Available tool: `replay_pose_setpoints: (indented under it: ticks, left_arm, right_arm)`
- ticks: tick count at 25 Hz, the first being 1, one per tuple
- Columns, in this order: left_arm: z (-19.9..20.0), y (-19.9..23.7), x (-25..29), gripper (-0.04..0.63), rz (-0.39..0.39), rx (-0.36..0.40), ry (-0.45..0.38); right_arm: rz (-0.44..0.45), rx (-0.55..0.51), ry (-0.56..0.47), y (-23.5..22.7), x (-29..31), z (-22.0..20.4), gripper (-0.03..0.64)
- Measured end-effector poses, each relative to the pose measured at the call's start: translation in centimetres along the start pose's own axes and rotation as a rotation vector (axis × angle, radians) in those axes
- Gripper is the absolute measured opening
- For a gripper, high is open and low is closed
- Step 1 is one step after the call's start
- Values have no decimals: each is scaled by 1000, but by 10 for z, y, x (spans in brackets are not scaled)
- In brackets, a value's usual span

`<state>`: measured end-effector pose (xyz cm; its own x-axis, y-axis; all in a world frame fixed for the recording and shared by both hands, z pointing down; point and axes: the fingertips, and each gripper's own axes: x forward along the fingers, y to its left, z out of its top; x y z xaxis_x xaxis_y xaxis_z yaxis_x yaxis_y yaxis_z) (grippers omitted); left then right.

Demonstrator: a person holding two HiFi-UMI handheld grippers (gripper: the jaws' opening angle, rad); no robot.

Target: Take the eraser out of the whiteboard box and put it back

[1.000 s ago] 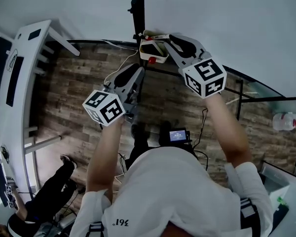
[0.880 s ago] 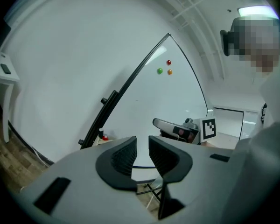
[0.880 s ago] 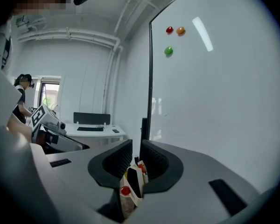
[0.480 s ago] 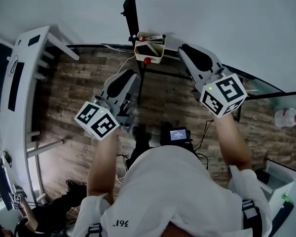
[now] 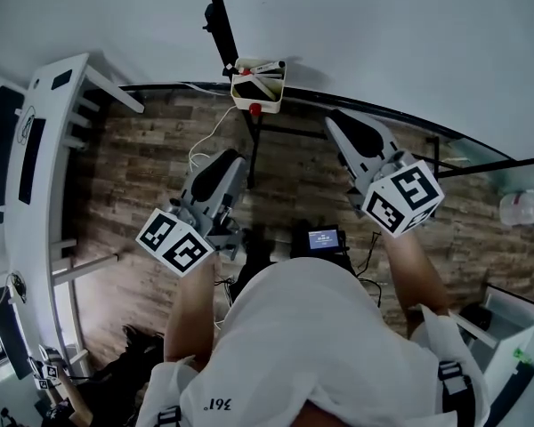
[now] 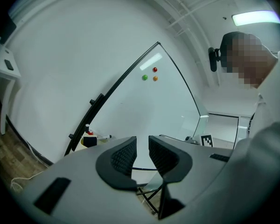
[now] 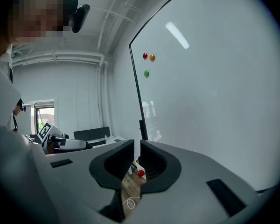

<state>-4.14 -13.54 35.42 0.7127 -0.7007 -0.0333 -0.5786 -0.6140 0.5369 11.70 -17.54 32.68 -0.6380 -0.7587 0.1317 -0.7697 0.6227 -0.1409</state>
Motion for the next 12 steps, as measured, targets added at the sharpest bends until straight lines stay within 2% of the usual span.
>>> replay_pose_setpoints:
  ticks: [12]
  left_arm:
    - [-60, -36, -3, 87, 32, -60, 43]
  right_arm:
    - [46, 55, 60, -11, -44, -38, 57]
